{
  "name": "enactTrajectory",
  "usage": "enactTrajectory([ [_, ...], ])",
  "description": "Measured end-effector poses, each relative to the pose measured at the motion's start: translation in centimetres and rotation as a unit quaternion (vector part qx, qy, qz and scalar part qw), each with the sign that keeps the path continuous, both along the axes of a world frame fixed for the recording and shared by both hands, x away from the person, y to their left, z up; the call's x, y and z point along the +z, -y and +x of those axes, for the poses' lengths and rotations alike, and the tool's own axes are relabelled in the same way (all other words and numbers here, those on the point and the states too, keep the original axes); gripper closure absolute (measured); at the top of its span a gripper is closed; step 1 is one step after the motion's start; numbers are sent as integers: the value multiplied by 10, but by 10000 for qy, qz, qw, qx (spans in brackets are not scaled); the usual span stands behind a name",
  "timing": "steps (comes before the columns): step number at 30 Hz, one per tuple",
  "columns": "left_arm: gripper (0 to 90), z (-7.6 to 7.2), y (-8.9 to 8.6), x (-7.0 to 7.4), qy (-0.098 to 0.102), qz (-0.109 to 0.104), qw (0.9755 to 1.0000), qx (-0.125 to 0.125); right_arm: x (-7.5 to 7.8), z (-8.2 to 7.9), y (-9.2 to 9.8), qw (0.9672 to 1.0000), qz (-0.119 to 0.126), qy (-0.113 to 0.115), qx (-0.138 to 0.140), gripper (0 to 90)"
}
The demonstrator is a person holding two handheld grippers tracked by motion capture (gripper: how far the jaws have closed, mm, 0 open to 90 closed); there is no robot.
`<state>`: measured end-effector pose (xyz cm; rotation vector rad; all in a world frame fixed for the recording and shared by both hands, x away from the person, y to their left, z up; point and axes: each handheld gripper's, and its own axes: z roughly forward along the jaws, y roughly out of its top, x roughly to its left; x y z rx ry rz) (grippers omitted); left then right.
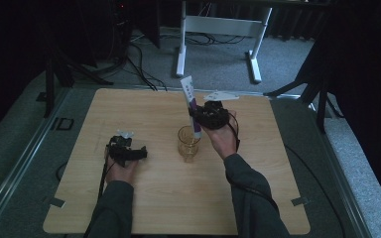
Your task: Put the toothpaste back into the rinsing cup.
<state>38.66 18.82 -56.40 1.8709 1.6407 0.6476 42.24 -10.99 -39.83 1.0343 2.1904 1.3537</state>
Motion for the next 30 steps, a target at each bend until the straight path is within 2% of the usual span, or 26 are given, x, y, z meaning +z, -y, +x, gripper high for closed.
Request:
enactTrajectory([
  [30,42,0,0,0,-2,-1,10000,-1,-16,1,-10,9999,-78,-73,-32,733],
])
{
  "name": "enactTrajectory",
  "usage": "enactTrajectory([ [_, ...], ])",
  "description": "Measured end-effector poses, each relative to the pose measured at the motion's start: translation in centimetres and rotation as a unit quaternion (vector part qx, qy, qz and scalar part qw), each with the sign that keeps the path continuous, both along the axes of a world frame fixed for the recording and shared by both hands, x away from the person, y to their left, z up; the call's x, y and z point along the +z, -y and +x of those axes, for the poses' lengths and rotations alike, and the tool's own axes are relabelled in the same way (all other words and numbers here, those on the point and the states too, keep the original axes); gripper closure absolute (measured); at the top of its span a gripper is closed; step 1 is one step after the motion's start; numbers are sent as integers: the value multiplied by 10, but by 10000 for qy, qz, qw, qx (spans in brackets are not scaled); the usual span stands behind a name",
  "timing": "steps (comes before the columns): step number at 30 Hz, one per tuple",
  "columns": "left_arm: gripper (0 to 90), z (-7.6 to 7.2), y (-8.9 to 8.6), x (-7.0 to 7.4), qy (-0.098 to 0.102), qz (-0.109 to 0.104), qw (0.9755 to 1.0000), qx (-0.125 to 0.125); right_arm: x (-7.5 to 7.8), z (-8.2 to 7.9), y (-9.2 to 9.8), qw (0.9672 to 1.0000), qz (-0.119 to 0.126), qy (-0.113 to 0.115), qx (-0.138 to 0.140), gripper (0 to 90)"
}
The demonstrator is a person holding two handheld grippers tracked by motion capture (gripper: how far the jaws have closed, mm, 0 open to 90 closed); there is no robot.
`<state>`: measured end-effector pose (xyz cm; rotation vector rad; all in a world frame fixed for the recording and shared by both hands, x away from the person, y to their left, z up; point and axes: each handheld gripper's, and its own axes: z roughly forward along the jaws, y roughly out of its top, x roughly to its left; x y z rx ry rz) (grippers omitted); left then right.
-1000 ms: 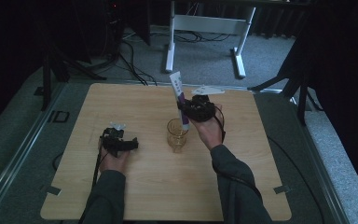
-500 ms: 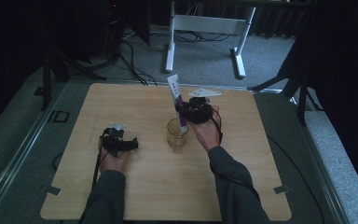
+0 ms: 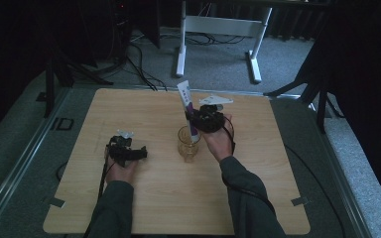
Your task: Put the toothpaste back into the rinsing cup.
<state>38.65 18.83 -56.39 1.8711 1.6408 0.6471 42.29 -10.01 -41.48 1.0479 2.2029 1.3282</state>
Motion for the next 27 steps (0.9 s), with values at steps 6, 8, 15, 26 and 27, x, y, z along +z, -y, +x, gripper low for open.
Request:
enactTrajectory([
  [6,42,0,0,0,0,0,10000,-1,-2,1,-1,10000,0,-8,-29,733],
  [8,42,0,0,0,-1,-1,10000,0,-3,1,-1,10000,1,-10,-37,732],
  [15,42,0,0,0,-5,-1,10000,-2,-10,1,-3,10000,-59,-41,-47,732],
  [26,43,0,0,0,5,5,10000,-3,-21,1,-7,9998,-154,-104,-28,730],
  [27,42,0,0,0,5,2,10000,-1,-22,1,-7,9998,-167,-120,-27,729],
])
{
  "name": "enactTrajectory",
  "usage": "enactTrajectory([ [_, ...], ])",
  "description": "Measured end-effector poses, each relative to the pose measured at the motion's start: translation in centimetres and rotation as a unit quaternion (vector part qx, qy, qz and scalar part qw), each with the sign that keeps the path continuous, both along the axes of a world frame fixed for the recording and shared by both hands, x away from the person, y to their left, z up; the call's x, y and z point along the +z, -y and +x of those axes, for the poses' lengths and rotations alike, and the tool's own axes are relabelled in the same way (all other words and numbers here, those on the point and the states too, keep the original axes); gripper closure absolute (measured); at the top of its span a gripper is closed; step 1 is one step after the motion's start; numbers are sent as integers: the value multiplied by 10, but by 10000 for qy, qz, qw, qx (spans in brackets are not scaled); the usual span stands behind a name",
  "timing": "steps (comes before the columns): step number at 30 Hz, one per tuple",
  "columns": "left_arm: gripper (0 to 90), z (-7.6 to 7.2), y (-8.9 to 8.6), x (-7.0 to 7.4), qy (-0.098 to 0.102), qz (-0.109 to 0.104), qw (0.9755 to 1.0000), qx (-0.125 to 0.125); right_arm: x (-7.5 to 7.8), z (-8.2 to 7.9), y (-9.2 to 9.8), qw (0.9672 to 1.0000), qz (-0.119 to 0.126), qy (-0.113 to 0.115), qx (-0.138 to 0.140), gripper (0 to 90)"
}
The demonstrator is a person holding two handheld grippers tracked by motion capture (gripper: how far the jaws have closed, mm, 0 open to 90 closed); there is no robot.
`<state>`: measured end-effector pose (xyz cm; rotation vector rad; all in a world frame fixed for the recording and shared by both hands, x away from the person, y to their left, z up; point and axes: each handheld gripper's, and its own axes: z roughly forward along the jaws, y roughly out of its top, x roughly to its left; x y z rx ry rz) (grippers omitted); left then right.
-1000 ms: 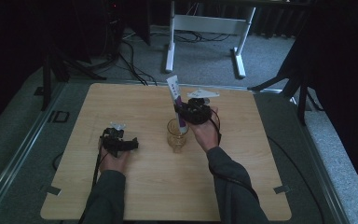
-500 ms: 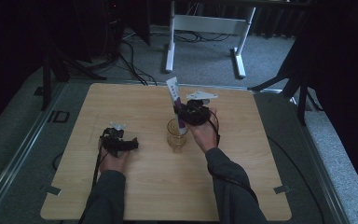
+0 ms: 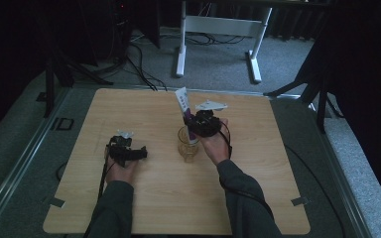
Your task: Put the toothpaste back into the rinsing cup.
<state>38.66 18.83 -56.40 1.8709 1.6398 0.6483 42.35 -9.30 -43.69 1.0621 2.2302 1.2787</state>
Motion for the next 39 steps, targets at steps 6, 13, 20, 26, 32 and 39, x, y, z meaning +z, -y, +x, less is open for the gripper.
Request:
enactTrajectory([
  [6,42,0,0,0,3,-4,10000,5,-6,-1,-2,10000,-36,-14,16,728],
  [13,42,0,0,0,5,-10,10000,8,-14,-2,-2,10000,-72,-53,-25,726],
  [20,43,0,0,0,-5,-2,10000,0,-21,-5,0,9999,-100,-125,-34,725],
  [26,42,0,0,0,-3,-2,10000,0,-28,-6,2,9997,-158,-192,-48,718],
  [32,43,0,0,0,1,-1,10000,2,-38,-7,3,9989,-337,-320,55,671],
  [39,43,0,0,0,1,-3,10000,2,-32,-13,8,9988,-330,-321,188,542],
])
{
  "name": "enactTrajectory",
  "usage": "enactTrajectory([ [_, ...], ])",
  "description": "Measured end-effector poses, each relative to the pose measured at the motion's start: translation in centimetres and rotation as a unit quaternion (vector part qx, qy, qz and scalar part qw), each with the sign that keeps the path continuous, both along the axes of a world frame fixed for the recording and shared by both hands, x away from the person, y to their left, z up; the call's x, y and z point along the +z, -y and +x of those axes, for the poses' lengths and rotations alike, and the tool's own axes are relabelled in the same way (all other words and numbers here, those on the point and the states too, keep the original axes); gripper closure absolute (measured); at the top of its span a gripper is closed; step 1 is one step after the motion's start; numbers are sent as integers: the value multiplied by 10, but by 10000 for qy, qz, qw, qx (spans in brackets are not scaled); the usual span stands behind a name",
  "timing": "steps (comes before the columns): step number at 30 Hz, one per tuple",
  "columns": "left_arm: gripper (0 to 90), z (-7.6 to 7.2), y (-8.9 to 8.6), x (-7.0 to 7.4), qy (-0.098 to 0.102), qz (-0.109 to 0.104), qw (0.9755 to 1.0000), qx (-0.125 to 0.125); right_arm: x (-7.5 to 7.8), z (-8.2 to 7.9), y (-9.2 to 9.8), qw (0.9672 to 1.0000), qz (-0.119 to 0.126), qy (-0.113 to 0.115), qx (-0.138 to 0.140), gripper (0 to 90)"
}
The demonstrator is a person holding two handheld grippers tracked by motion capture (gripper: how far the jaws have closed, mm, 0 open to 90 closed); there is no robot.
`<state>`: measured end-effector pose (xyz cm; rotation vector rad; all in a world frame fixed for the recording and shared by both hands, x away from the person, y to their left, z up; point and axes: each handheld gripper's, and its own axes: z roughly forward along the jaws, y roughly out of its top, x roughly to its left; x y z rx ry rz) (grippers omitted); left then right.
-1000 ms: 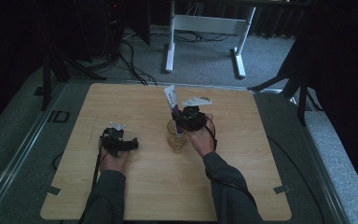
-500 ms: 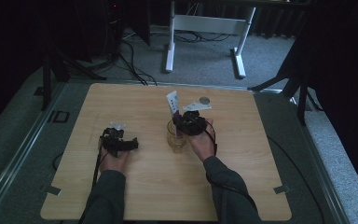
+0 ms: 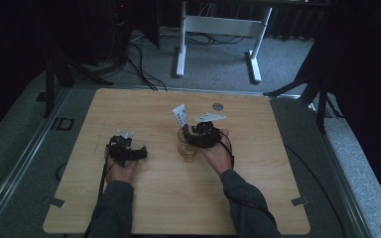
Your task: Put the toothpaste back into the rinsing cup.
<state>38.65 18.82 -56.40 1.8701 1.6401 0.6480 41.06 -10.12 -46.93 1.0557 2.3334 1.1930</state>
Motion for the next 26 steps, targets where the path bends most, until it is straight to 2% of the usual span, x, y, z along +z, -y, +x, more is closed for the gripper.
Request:
enactTrajectory([
  [3,43,0,0,0,0,-2,10000,4,2,-4,4,10000,-37,65,36,506],
  [7,43,0,0,0,-5,-2,10000,2,5,-9,14,9999,101,126,16,468],
  [15,43,0,0,0,-7,1,10000,-2,15,-20,40,9992,279,271,-23,459],
  [20,43,0,0,0,-6,0,10000,0,16,-24,57,9990,361,220,-161,462],
  [26,43,0,0,0,-1,2,10000,1,8,-28,78,9982,478,85,-360,461],
])
